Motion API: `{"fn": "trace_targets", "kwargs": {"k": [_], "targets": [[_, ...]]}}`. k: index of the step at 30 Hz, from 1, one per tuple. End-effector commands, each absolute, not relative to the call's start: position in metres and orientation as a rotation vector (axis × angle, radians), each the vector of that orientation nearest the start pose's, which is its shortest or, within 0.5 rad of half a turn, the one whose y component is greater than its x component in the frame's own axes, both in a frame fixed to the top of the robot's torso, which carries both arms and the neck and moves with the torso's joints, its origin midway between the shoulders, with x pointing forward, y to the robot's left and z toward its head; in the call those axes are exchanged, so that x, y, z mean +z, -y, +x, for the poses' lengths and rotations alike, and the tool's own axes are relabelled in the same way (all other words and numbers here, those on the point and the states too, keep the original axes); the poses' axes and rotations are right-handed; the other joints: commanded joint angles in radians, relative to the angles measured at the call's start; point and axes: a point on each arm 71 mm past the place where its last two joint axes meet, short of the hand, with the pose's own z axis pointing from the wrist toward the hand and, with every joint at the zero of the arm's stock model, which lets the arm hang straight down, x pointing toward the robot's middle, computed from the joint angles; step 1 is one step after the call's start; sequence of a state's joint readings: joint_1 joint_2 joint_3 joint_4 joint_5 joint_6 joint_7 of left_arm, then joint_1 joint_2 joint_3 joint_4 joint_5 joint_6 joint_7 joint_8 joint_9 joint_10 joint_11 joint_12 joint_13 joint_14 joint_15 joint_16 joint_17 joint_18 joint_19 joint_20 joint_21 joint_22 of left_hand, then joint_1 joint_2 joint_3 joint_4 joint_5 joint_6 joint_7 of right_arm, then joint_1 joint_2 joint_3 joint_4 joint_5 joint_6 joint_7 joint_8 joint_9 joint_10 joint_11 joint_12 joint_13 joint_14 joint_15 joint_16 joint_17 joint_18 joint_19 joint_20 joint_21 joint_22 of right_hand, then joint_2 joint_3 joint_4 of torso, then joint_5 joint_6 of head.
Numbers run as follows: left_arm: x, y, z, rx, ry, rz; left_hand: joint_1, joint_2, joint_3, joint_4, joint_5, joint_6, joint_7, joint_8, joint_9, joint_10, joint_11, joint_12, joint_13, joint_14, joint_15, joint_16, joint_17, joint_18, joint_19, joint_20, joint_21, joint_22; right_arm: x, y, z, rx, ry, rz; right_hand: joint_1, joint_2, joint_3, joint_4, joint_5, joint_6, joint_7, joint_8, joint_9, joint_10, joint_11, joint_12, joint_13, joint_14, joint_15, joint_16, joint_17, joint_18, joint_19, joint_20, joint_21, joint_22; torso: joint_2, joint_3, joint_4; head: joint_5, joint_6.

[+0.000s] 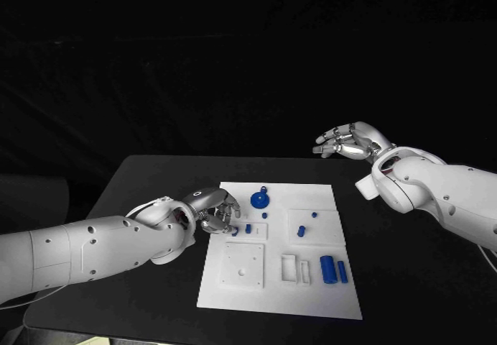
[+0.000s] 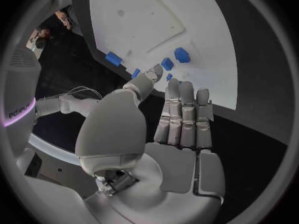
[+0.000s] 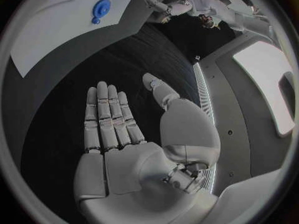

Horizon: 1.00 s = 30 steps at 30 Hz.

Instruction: Assemble the parts on the task board

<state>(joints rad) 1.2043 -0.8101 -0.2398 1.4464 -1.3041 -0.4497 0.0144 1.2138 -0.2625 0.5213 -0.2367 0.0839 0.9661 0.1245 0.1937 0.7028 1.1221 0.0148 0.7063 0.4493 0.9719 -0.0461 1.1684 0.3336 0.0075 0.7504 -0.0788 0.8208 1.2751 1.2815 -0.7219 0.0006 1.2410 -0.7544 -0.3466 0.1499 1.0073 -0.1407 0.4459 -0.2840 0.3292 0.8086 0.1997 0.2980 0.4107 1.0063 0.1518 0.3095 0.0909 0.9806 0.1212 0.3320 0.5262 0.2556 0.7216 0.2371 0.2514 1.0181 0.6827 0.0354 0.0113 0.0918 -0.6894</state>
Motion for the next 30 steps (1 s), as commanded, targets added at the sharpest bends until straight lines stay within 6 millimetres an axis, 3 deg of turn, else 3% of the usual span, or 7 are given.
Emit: {"fn": "trace_targets", "kwargs": {"k": [1,15,30], "targets": [[-0.249,-0.203,0.466,-0.700,-1.675,0.235,-0.014,-0.013,0.002,0.000,-0.017,-0.007,0.002,-0.008,-0.007,-0.002,0.006,-0.011,-0.003,-0.001,0.010,-0.009,-0.002,-0.004,-0.008,-0.056,-0.007,0.002,-0.140,0.227,0.554,1.021,-1.519,0.438,0.003,0.006,-0.004,-0.001,0.006,-0.003,0.003,0.001,-0.002,0.010,0.000,-0.007,-0.002,0.000,0.006,-0.007,-0.001,0.006,-0.007,0.001,-0.004,-0.002,0.000,-0.0007,-0.0008,0.000,0.000],[-0.263,-0.204,0.469,-0.605,-1.768,0.259,-0.075,-0.030,-0.020,0.034,-0.034,0.024,-0.009,0.006,-0.017,0.019,-0.004,-0.017,0.004,0.014,0.007,-0.004,0.010,0.002,0.003,-0.057,-0.011,0.012,-0.140,0.227,0.554,1.020,-1.520,0.439,0.003,0.006,-0.004,-0.001,0.007,-0.003,0.003,0.001,-0.002,0.010,0.000,-0.007,-0.003,0.000,0.006,-0.007,-0.001,0.006,-0.007,0.001,-0.004,-0.002,0.000,0.0003,-0.0009,0.000,-0.006],[-0.271,-0.203,0.474,-0.559,-1.793,0.255,-0.082,-0.026,-0.022,0.040,-0.034,0.026,-0.010,0.007,-0.019,0.022,-0.005,-0.017,0.007,0.014,0.004,0.000,0.014,0.004,0.007,-0.059,-0.012,0.015,-0.141,0.226,0.553,1.023,-1.522,0.438,0.004,0.007,-0.004,0.000,0.007,-0.002,0.003,0.001,-0.002,0.011,0.000,-0.008,-0.004,0.001,0.005,-0.007,-0.001,0.006,-0.006,0.002,-0.005,-0.002,0.000,-0.0001,-0.0004,-0.002,-0.010]]}}
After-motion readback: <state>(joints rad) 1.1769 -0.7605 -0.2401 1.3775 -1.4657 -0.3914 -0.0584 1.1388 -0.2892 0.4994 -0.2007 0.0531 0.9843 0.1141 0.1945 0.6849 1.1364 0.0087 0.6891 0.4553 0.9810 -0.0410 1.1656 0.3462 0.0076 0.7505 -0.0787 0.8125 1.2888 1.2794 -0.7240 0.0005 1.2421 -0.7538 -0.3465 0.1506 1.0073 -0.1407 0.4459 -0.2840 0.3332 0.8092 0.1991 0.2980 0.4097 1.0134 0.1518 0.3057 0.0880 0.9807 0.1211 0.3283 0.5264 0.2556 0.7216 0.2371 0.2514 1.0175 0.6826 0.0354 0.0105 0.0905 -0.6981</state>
